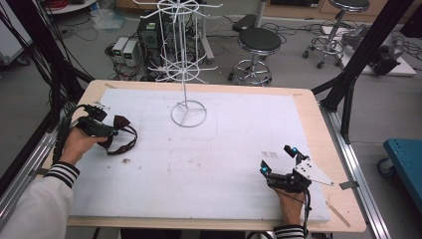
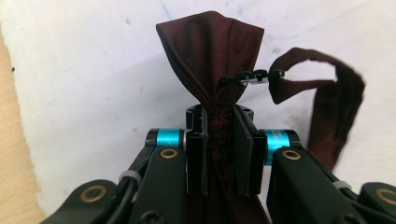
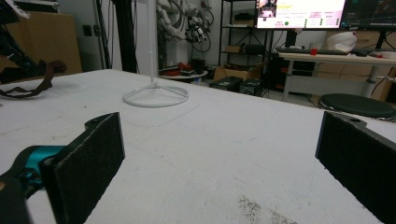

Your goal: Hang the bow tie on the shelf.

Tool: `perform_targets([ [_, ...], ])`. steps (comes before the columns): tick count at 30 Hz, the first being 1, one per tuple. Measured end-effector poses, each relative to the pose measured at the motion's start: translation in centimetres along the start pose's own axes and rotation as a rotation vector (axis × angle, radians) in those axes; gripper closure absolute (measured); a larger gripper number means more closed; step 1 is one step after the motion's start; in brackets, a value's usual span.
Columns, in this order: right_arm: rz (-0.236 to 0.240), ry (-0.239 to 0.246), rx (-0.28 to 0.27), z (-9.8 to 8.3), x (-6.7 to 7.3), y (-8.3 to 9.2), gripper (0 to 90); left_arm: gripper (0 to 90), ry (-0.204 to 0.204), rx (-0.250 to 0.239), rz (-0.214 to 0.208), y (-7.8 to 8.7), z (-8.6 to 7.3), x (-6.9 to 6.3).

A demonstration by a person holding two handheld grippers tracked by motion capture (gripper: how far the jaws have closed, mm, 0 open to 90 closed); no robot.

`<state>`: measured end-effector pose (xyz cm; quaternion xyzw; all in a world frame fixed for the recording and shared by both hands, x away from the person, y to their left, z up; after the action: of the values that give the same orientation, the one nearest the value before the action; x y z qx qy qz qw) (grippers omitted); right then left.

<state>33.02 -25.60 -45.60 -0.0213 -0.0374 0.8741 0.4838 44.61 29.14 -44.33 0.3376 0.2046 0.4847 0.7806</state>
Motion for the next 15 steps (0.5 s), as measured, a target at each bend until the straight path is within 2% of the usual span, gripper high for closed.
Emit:
perform_targets([
  [3,0.000,0.000,0.000,0.0,0.0,0.0,0.6,76.3,0.021,-0.025,0.000,0.4,0.3,0.0],
  [7,0.000,-0.001,0.000,0.0,0.0,0.0,0.6,76.4,0.050,-0.087,-0.011,1.0,1.0,-0.1],
  [12,0.000,-0.001,-0.001,0.0,0.0,0.0,0.6,76.4,0.059,-0.150,-0.036,2.2,2.4,-0.7],
  [15,0.000,0.002,0.000,0.0,0.0,0.0,0.6,76.4,0.047,-0.191,-0.045,3.0,3.5,-1.2],
])
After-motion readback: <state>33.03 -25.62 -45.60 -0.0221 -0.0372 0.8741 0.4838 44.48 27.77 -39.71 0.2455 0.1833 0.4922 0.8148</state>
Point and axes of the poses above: each handheld gripper's, and its own axes: y roughly backward along the jaws, z roughly out of its top, x roughly to its left, the point moved 7 cm from there along -y, roughly forward along the jaws, and after that the axes turned 8 degrees about -x, right-handed, at the moved point
